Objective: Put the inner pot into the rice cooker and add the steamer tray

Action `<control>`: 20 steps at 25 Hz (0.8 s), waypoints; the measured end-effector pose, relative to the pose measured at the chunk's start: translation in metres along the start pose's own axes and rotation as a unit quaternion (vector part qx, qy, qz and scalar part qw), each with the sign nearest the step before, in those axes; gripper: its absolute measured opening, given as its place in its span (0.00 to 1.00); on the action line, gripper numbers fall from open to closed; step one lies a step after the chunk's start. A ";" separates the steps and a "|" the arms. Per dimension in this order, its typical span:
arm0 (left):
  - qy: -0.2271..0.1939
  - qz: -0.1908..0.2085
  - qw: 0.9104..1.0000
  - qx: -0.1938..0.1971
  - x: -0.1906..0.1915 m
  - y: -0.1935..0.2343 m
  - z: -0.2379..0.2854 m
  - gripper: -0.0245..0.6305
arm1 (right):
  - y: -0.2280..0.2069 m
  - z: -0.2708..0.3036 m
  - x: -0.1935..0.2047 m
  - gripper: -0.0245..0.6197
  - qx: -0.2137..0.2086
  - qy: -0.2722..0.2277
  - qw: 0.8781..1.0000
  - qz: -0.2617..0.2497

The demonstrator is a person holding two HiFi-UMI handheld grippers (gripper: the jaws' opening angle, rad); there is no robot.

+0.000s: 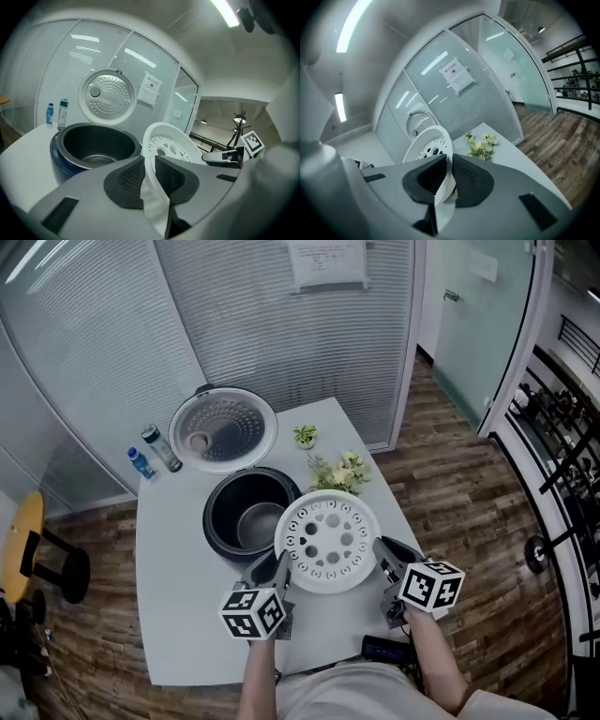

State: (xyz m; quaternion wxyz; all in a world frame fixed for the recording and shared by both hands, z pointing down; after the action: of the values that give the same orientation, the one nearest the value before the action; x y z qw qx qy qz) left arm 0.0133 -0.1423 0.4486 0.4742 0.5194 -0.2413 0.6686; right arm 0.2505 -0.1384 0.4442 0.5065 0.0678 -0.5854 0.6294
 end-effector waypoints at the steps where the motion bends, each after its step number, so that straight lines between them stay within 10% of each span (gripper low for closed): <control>1: -0.007 -0.001 1.000 -0.003 -0.004 0.004 -0.003 0.15 | 0.006 0.003 -0.003 0.11 -0.008 -0.002 1.000 -0.005; 20: -0.054 -0.027 0.993 -0.100 -0.050 0.093 -0.061 0.14 | 0.108 0.081 -0.015 0.11 -0.111 0.048 0.992 -0.031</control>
State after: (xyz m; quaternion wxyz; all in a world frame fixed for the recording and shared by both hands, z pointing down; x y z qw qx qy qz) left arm -0.0969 -0.1520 0.3967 0.5279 0.5114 -0.3179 0.5989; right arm 0.1391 -0.1904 0.3869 0.5576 -0.0011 -0.6244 0.5470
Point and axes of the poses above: the fingertips, and each gripper's own axes: z forward along the fingers, y to its left, x out of its underside, the point moved 3 cm from there along -z, backward along the fingers, and after that the axes turned 9 degrees about z, right-handed, at the moved point
